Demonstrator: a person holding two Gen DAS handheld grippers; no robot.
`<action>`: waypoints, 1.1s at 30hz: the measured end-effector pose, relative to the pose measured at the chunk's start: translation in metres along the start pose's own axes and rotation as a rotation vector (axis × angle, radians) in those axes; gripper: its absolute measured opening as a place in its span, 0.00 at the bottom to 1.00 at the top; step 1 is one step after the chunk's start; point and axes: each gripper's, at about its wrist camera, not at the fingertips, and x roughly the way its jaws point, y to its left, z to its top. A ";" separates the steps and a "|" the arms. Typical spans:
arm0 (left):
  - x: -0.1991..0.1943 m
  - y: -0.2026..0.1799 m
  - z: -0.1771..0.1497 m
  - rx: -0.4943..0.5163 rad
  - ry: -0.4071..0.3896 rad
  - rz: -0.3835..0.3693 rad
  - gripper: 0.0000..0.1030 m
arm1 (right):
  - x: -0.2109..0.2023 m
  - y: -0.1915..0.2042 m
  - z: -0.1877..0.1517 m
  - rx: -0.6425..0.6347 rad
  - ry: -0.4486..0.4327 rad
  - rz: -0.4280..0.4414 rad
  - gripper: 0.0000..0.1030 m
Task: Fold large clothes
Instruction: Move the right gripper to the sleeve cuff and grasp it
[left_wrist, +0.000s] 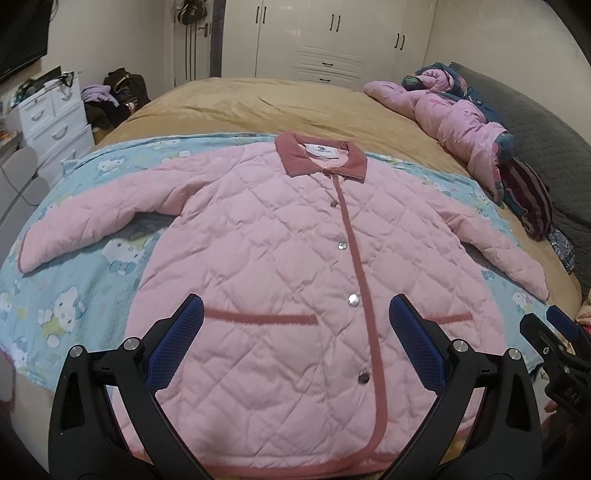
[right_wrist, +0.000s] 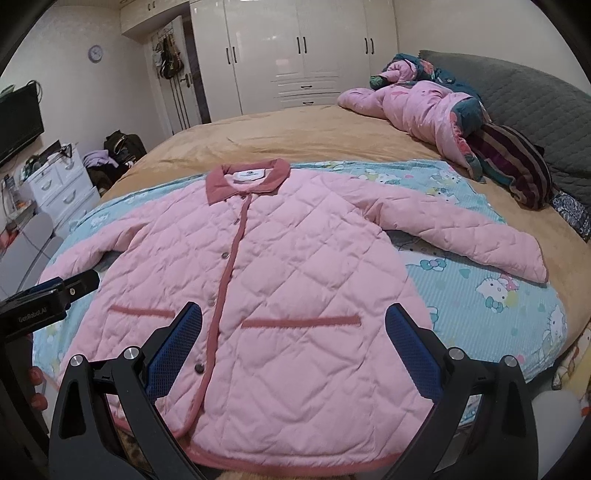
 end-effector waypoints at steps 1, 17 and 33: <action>0.003 -0.002 0.004 0.001 0.001 -0.005 0.91 | 0.002 -0.002 0.002 0.004 0.000 -0.002 0.96; 0.078 -0.043 0.061 0.012 0.045 -0.011 0.91 | 0.051 -0.085 0.054 0.212 -0.003 -0.068 0.96; 0.158 -0.082 0.109 0.007 0.088 -0.031 0.91 | 0.122 -0.219 0.058 0.553 0.017 -0.166 0.96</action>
